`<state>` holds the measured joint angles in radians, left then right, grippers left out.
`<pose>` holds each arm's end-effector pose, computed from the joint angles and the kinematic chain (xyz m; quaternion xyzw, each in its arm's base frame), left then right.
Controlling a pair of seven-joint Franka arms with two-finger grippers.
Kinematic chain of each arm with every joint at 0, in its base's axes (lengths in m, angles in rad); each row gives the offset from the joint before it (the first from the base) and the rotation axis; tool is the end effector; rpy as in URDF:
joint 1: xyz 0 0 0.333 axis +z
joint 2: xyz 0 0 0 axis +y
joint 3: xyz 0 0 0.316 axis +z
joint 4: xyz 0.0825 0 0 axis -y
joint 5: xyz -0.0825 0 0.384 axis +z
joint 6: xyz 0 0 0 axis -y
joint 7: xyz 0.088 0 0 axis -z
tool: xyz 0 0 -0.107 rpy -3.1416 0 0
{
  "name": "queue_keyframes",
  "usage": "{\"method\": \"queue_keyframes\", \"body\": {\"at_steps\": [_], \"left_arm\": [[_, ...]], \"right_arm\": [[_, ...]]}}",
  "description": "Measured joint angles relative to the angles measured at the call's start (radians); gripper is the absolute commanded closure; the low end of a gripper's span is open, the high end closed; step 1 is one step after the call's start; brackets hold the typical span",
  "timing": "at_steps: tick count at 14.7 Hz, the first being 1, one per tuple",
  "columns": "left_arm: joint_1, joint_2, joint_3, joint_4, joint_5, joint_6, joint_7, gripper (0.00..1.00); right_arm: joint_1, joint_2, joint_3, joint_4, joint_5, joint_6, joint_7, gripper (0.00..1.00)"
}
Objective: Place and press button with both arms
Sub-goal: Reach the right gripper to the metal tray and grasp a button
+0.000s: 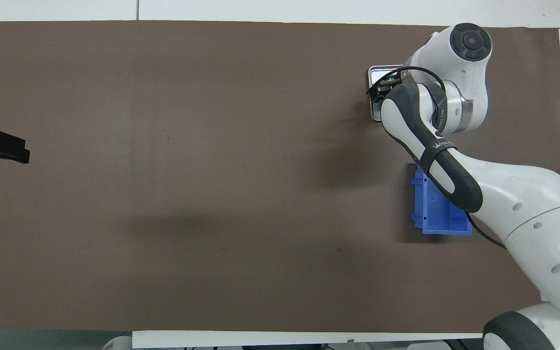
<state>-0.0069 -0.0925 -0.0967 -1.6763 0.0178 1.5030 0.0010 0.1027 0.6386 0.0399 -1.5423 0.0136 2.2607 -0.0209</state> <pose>0.5144 -0.0538 0.6188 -0.9978 0.0516 0.0399 0.0154 0.7062 0.0972 0.2858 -0.9964 -0.0731 -0.0390 0.0195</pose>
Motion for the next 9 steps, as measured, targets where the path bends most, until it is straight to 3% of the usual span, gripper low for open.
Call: {"method": "queue_keyframes", "body": {"at_steps": [2,9], "left_arm": [[0.000,0.000,0.000,0.000,0.000,0.000,0.000,0.00],[0.000,0.000,-0.002,0.000,0.000,0.000,0.000,0.00]], "right_arm": [[-0.002,-0.006,-0.003,0.000,-0.004,-0.002,-0.007,1.00],[0.005,-0.044,0.001,0.055,-0.024,-0.162,0.010,1.00]]}}
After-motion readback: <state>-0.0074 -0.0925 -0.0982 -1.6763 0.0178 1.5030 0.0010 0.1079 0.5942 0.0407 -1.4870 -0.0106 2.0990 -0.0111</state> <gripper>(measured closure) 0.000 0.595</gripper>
